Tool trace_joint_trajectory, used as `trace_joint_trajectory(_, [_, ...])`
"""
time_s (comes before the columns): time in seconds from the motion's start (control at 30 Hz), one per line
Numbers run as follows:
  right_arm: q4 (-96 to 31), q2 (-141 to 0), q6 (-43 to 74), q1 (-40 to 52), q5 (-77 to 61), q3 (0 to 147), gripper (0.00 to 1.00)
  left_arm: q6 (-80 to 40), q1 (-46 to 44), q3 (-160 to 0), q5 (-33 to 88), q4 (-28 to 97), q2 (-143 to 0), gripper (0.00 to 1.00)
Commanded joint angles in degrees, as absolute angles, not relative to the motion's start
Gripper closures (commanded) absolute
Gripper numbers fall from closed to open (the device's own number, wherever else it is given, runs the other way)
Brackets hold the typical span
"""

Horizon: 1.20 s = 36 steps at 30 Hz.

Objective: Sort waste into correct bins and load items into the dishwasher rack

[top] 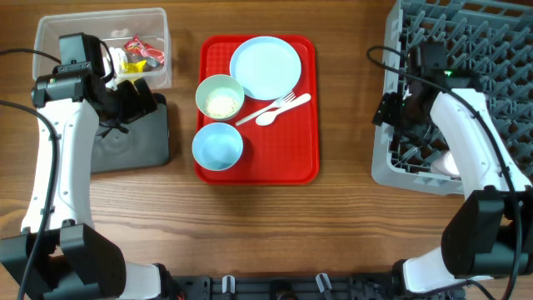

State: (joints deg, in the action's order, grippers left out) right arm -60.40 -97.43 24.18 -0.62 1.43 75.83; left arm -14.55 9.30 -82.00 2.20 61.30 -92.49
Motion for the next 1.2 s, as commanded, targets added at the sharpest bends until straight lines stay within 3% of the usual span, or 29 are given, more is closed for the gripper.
trace_joint_trajectory(0.0, [-60.88,-98.17,25.47,-0.38,3.38,73.17,0.3,-15.49,9.5,-81.54,2.04,61.21,-92.92,0.0])
trace_joint_trajectory(0.2, [-62.08,-98.17,25.5,-0.38,3.68,70.35,0.51,-15.49,9.5,-81.54,2.07,61.17,-92.92,0.0])
trace_joint_trajectory(1.17, [-65.58,-97.89,21.02,-0.4,4.82,67.75,0.53,-15.49,9.5,-81.54,2.07,61.34,-92.92,0.0])
